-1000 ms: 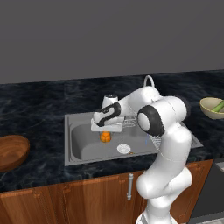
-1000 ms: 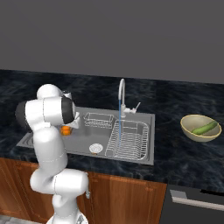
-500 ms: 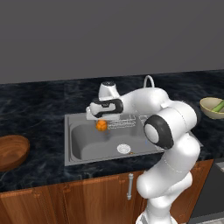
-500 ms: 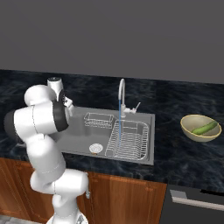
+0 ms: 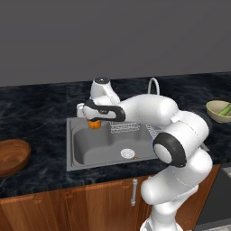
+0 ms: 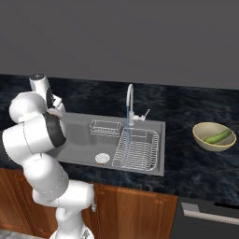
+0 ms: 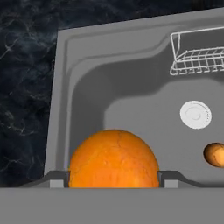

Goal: Pick the oranges from the sink and place them in one bowl. Place the cucumber in the other bowl. Then turn off the sink faucet.

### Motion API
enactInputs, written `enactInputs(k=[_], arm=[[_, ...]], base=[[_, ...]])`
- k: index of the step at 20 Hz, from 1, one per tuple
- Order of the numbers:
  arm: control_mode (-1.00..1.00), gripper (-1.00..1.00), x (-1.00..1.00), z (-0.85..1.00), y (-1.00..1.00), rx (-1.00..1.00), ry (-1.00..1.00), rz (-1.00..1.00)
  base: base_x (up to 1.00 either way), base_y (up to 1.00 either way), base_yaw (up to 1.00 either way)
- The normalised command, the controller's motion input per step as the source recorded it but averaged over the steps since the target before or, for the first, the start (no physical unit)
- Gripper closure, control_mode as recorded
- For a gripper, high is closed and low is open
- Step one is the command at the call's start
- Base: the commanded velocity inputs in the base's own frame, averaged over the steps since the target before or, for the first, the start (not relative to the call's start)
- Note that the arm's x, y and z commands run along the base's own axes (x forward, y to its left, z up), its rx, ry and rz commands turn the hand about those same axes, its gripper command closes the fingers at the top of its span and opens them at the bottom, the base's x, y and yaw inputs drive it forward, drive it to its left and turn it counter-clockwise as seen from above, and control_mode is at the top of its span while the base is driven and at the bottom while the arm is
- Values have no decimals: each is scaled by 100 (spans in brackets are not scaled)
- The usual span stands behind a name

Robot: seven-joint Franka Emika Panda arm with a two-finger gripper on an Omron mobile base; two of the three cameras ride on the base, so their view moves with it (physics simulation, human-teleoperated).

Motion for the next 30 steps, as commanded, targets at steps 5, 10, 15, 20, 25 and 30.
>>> enactInputs(k=[5, 10, 15, 20, 25, 30], arm=[[-100, 100, -28, 44, 54, 0, -8, 5], [-100, 100, -4, 4, -1, 1, 0, 0], [-100, 100, -12, 0, 9, 0, -8, 16], [-100, 100, -11, -1, 20, 0, -7, 32], [-100, 100, -8, -1, 38, 0, -2, 39], [-100, 100, -11, 0, 51, 0, 0, 39]], base=[[0, 0, 0], [0, 0, 0], [0, 0, 0], [0, 0, 0], [0, 0, 0], [0, 0, 0]])
